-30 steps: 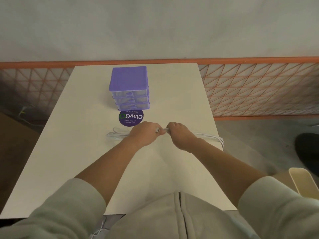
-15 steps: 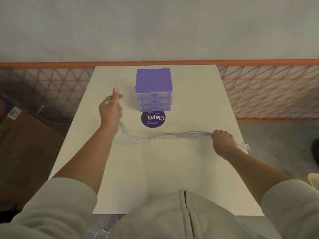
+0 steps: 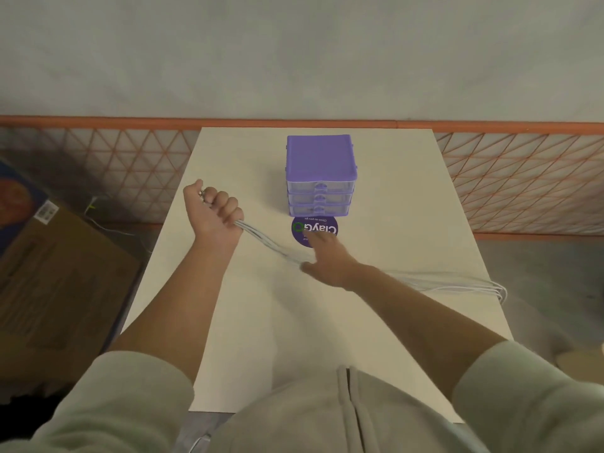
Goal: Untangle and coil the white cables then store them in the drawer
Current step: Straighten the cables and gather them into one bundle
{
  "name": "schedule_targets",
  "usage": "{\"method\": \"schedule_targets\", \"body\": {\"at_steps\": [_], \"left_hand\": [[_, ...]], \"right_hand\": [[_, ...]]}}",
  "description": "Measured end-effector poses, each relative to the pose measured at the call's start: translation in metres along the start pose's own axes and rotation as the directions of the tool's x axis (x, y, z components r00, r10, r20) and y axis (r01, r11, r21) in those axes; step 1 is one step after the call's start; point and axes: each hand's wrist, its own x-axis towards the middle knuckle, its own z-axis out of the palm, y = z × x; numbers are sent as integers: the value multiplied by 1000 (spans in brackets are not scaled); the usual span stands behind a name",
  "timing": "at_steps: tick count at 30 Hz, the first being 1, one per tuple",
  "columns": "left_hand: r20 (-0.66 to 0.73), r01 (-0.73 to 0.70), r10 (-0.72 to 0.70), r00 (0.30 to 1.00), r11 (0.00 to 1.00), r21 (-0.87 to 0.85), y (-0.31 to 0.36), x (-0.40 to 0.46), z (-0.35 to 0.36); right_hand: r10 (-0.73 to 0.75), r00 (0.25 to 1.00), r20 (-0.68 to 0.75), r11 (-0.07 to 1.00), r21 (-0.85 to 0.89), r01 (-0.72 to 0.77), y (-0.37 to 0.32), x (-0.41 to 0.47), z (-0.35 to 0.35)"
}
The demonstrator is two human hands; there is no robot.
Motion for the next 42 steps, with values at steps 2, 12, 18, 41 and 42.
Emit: {"method": "schedule_targets", "body": {"at_steps": [2, 12, 18, 41, 42], "left_hand": [[20, 9, -7, 1000, 997, -73, 4, 3, -3], [-18, -31, 26, 999, 949, -314, 28, 23, -31], [-118, -37, 1, 993, 950, -311, 17, 35, -55], [-328, -22, -59, 943, 971, -238, -3, 33, -125], [-327, -25, -58, 943, 969, -244, -1, 33, -128]], "right_hand": [[-118, 993, -4, 987, 108, 118, -34, 10, 6], [58, 979, -194, 997, 55, -49, -12, 2, -8], [310, 931, -192, 937, -103, -333, 48, -17, -26], [598, 801, -38, 762, -285, -582, 153, -36, -39], [614, 788, -44, 744, -299, -597, 157, -41, -37]]}}
